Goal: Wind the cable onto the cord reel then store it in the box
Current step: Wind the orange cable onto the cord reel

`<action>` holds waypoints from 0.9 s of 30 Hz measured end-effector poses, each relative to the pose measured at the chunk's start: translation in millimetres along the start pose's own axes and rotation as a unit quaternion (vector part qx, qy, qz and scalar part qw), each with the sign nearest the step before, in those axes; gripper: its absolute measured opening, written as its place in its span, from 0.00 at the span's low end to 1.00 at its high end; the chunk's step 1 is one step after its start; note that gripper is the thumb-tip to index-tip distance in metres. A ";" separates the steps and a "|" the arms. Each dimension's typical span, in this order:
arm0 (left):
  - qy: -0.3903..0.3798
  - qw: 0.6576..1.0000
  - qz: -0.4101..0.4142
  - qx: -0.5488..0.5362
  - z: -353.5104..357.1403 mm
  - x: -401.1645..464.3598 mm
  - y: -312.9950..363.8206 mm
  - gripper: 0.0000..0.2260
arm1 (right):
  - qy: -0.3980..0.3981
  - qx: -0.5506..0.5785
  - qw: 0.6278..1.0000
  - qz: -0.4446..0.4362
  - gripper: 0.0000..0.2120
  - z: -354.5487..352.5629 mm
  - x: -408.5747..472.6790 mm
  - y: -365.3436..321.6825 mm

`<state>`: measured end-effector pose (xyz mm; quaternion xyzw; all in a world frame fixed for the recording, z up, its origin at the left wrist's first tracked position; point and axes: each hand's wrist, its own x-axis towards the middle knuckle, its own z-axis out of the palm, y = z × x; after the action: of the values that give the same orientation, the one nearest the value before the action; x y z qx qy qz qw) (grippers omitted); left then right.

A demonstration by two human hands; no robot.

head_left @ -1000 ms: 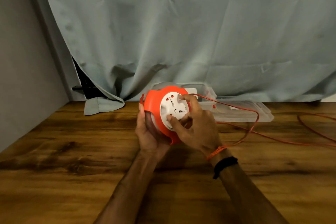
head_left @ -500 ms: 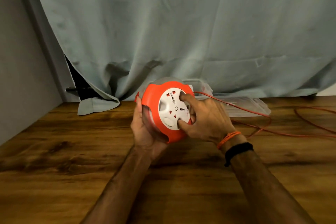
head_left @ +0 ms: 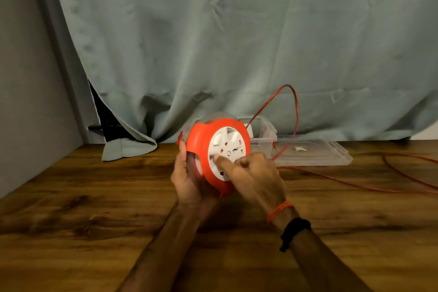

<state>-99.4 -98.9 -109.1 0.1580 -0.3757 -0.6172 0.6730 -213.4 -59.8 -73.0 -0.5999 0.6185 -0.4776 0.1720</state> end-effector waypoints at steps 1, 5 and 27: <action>-0.004 0.999 -0.026 -0.019 -1.2 0.7 0.9 0.26 | -0.020 0.009 1.000 -0.011 0.30 -7.0 1.7 0.9; -0.081 0.992 -0.060 -0.070 -2.0 2.0 2.0 0.34 | 0.028 -0.142 0.972 -0.183 0.14 -28.8 8.1 7.9; -0.041 0.994 -0.077 -0.062 13.0 -5.2 -3.3 0.36 | 0.142 -0.230 0.956 -0.115 0.32 -0.3 -2.5 11.0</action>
<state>-110.7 -91.4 -104.2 0.1189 -0.3511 -0.6953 0.6158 -219.4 -59.3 -82.5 -0.6160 0.6565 -0.4196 -0.1161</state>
